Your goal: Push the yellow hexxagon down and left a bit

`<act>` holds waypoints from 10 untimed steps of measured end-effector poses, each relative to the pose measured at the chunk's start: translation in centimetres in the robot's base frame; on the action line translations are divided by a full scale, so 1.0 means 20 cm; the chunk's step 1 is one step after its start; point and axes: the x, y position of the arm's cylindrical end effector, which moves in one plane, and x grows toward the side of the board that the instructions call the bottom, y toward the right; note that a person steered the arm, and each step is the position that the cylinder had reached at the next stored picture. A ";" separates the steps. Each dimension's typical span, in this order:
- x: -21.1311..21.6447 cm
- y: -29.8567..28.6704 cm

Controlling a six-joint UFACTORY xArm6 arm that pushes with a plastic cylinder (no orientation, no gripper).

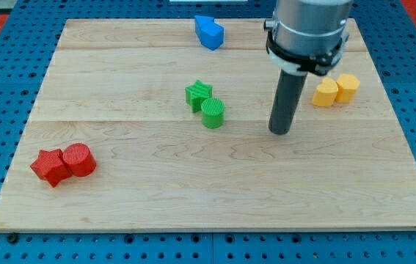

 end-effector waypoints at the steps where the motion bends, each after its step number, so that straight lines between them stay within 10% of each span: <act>1: -0.19 0.00; 7: -0.43 0.01; 10: -0.52 0.60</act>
